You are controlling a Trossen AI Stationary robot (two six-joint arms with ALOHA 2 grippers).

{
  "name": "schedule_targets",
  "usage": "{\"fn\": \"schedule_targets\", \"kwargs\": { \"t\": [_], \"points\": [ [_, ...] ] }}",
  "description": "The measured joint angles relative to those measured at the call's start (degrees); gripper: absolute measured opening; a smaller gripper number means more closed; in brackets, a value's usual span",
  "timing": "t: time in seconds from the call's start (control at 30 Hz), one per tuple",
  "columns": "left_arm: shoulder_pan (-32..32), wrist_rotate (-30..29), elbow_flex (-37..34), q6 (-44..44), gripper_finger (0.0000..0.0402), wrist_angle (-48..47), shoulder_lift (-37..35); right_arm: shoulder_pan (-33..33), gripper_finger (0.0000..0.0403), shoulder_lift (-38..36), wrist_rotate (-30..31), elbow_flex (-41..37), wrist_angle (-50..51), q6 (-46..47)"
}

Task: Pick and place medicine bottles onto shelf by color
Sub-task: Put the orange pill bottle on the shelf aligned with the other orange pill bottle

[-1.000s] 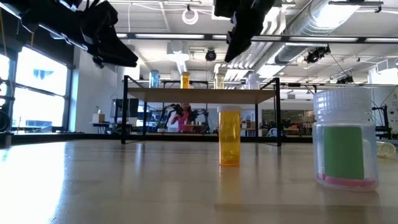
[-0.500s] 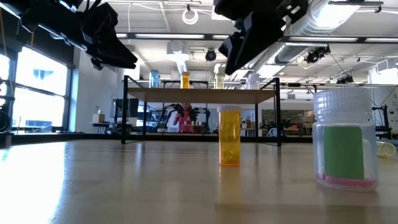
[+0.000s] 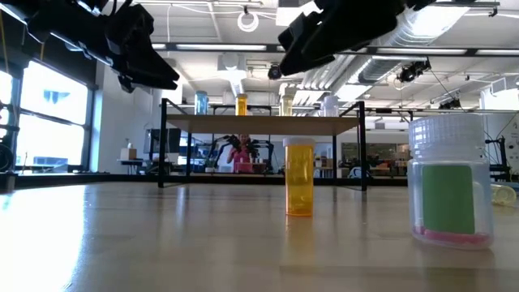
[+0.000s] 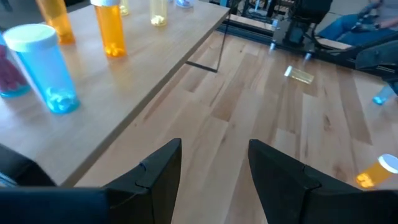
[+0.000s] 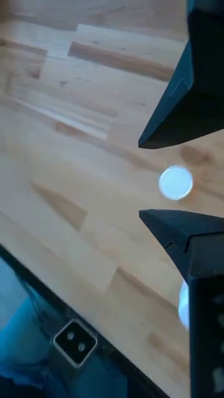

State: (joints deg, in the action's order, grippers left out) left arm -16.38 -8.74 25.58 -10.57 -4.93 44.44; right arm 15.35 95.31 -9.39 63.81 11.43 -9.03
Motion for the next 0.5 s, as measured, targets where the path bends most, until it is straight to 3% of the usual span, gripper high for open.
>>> {"fn": "schedule_targets", "kwargs": {
  "t": [0.27, 0.5],
  "points": [
    [0.0, 1.2, 0.0, 0.0, 0.0175, 0.0, 0.0, 2.7, 0.0163, 1.8, 0.4, -2.9, -9.8, -0.2],
    [0.0, 1.2, 0.0, 0.0, 0.0175, 0.1, 0.0, 3.1, 0.0163, 4.4, 6.2, -4.3, -10.5, -1.5]
  ]
}}
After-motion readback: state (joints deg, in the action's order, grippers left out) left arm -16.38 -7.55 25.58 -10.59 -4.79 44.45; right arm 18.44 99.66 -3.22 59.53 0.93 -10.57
